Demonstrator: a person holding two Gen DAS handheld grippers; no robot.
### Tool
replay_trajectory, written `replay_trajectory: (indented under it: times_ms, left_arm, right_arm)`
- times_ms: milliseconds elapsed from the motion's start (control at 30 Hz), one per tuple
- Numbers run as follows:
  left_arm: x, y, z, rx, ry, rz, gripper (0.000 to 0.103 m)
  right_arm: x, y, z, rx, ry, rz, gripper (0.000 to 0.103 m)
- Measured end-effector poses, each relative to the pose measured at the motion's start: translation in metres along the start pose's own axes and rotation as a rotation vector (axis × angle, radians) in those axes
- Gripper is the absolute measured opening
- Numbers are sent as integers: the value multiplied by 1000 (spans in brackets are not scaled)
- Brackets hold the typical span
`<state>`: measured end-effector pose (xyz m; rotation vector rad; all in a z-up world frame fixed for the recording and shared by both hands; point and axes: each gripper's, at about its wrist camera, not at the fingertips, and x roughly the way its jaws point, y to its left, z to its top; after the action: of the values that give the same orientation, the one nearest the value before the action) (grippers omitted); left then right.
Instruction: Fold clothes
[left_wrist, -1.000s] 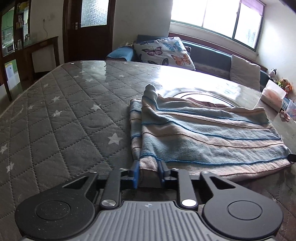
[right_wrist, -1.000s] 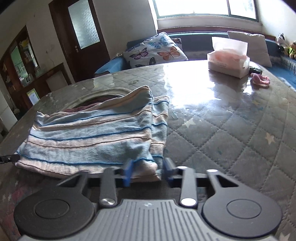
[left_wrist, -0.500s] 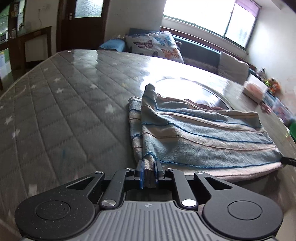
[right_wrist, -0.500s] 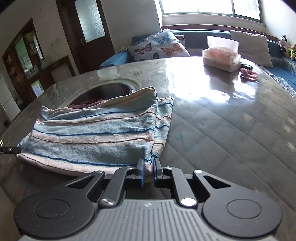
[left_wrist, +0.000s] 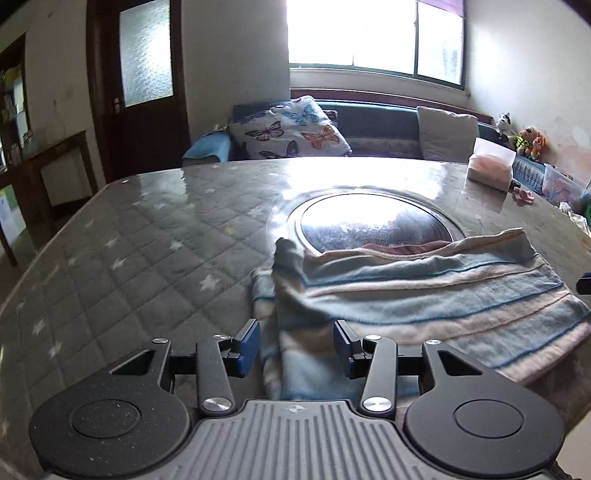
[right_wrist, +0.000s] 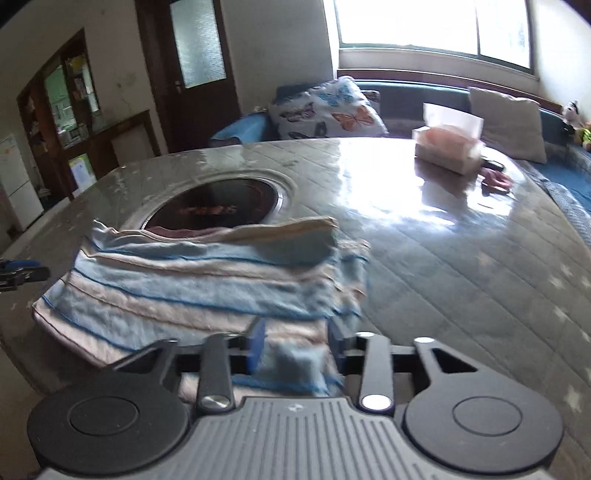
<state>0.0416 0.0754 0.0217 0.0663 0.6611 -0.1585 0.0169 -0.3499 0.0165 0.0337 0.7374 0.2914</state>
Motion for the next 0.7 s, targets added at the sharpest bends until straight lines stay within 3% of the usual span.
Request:
replay_trajectory:
  times_ms: [33,133,167,200,267,400,500,567,700]
  left_arm:
    - [6,-2,2,5,1,-13,36]
    - [23,-7,5,26,4,-41,33]
    - [28,-8,5,37,3,-53,33]
    - [33,-8,6,41,9,-47,33]
    - [44,-8,6,48,22,-27,33]
    - [62,6,3,-12,65,16,37]
    - [57,16,3,-60,50,13,45]
    - [52,19,5,-69,34,30,56]
    - [50,22,12,-67,-2,82,97]
  right_arm:
    - [7,2,2,-4,0,9,41]
    - [27,9,7,-18,-1,34,57]
    - [33,10,8,-23,-3,41,58]
    - [39,12,9,-30,-6,44,59]
    - [50,14,9,-39,-12,46,73]
    - [67,17,7,-48,-32,61,82]
    - [73,21,2,-83,-62,56,91]
    - [76,22,-2,-106,-71,68,101]
    - [77,23,-2,-116,-63,81,103]
